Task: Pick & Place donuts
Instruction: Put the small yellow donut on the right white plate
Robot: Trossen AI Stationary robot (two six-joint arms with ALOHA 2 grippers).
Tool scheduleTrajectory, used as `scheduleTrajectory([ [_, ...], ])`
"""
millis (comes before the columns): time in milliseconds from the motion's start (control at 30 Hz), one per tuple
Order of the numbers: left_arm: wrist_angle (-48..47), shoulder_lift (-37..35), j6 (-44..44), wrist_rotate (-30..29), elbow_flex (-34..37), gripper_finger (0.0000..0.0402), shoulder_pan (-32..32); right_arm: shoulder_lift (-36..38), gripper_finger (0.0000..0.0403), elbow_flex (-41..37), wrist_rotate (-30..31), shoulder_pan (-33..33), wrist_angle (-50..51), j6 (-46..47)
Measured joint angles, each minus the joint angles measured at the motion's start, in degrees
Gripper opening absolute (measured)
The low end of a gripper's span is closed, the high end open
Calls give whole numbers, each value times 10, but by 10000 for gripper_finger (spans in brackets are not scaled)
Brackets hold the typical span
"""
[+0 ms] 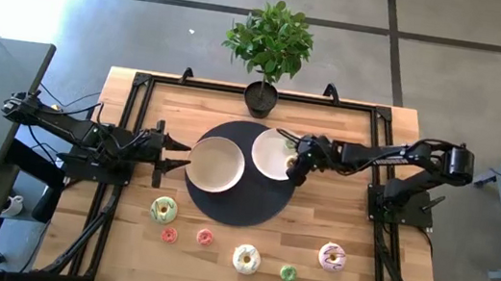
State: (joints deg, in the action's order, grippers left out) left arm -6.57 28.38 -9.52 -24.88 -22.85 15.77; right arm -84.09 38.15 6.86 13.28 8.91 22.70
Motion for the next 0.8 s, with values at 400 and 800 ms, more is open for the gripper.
scheduleTrajectory([
  [400, 195, 218, -5, -103, 13, 179, 0, 1, 145, 24, 2, 3, 3, -13],
  [800, 430, 604, 33, -100, -146, 179, -109, 1, 141, 23, -15, 2, 18, 28],
])
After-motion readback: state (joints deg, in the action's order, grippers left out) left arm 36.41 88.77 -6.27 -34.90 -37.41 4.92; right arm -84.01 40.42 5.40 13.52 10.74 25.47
